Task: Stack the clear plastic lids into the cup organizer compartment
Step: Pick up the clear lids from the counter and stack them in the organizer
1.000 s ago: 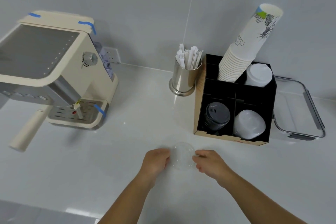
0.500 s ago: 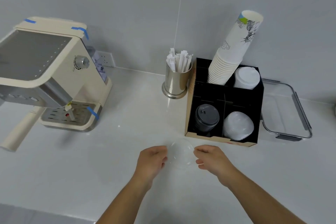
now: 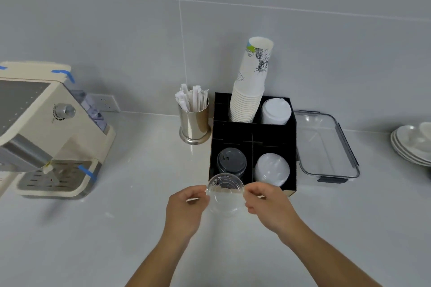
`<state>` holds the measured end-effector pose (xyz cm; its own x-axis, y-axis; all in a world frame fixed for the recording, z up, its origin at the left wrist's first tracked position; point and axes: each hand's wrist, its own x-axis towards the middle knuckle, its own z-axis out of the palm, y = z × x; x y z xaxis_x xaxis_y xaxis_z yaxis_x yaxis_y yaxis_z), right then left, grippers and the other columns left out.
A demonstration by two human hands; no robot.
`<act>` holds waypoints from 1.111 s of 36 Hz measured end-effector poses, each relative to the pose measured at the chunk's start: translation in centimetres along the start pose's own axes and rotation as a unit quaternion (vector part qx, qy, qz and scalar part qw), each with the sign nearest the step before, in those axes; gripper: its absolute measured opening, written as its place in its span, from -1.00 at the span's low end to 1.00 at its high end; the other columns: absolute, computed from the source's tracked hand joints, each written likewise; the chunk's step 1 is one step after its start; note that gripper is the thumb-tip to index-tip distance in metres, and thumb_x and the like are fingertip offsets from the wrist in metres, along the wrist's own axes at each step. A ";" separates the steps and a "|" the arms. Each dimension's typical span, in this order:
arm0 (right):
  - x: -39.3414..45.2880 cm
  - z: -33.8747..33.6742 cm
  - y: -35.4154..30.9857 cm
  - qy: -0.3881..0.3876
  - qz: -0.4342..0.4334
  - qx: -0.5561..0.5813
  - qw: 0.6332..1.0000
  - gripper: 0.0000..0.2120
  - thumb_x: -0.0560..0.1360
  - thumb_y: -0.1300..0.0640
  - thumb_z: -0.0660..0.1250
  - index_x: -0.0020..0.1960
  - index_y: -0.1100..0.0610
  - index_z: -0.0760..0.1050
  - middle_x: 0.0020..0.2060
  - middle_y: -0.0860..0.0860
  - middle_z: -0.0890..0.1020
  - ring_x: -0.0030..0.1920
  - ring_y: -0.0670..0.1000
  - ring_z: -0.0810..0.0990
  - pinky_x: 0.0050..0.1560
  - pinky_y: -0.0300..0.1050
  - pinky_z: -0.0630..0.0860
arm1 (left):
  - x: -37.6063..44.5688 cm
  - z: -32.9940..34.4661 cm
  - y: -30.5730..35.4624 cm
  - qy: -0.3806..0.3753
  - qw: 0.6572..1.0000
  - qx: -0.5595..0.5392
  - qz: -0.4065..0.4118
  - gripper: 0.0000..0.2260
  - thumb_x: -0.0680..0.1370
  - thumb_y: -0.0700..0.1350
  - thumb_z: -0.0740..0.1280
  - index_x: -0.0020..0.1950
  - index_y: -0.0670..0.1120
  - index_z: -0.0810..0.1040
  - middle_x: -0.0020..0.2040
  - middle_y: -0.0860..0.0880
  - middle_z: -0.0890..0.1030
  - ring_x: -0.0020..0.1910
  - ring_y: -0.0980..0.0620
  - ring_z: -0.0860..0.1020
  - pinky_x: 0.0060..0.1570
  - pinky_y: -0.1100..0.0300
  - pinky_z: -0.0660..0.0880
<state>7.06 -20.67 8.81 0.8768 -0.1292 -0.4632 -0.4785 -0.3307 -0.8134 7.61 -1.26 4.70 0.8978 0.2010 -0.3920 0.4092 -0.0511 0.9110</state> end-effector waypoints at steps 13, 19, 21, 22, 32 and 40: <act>1.2 -5.3 1.6 0.059 -0.002 0.091 0.994 -0.90 0.43 0.24 0.45 -0.13 0.05 0.64 -0.20 0.06 0.73 -0.30 -0.02 0.71 -0.17 -0.14 0.66 | 0.0 6.0 2.5 -0.018 0.994 0.046 0.094 -0.70 0.47 -0.28 0.46 -0.19 0.16 0.67 -0.23 0.28 0.71 -0.22 0.31 0.66 -0.22 0.46 0.50; 2.4 -7.6 2.2 0.069 0.004 0.139 0.988 -0.87 0.42 0.30 0.46 -0.05 0.15 0.61 -0.22 0.10 0.71 -0.37 -0.04 0.68 -0.17 -0.13 0.67 | 0.5 8.2 3.5 -0.040 0.991 0.065 0.106 -0.83 0.49 -0.30 0.44 -0.03 -0.05 0.74 -0.20 0.12 0.75 -0.19 0.28 0.67 -0.23 0.51 0.50; 2.7 -8.3 2.5 0.072 0.006 0.161 0.984 -0.81 0.42 0.32 0.45 0.01 0.16 0.60 -0.22 0.11 0.70 -0.38 -0.03 0.67 -0.16 -0.12 0.67 | 0.9 9.1 4.0 -0.052 0.988 0.087 0.117 -0.83 0.49 -0.30 0.44 -0.04 -0.05 0.74 -0.20 0.15 0.75 -0.19 0.27 0.67 -0.22 0.50 0.52; 3.0 -8.6 2.6 0.073 0.008 0.173 0.982 -0.78 0.42 0.32 0.45 0.04 0.16 0.59 -0.21 0.12 0.70 -0.37 -0.01 0.67 -0.14 -0.10 0.67 | 1.1 9.5 4.3 -0.057 0.985 0.103 0.123 -0.82 0.49 -0.29 0.44 -0.04 -0.05 0.74 -0.20 0.15 0.75 -0.18 0.26 0.68 -0.19 0.47 0.54; 5.9 -9.6 4.3 0.109 0.037 0.259 0.959 -0.73 0.45 0.36 0.44 0.13 0.20 0.59 -0.11 0.28 0.67 -0.31 0.05 0.65 -0.29 -0.15 0.66 | 3.9 13.6 6.2 -0.079 0.948 0.232 0.202 -0.83 0.51 -0.26 0.41 0.00 -0.06 0.75 -0.18 0.25 0.68 -0.19 0.42 0.61 -0.19 0.58 0.45; 7.9 -9.3 5.8 0.137 0.056 0.249 0.957 -0.84 0.44 0.32 0.45 0.00 0.19 0.61 -0.27 0.16 0.67 -0.36 0.04 0.64 -0.25 -0.05 0.69 | 6.3 16.1 6.5 -0.126 0.911 0.330 0.210 -0.78 0.51 -0.28 0.33 -0.19 0.05 0.59 -0.24 0.08 0.59 -0.27 0.13 0.55 -0.09 0.30 0.50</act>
<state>11.62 -32.28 3.72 0.7654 -0.4007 -0.5036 -0.4743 0.1778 -0.8622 18.51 -16.09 6.09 0.9725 -0.1995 -0.1200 -0.0449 -0.6665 0.7441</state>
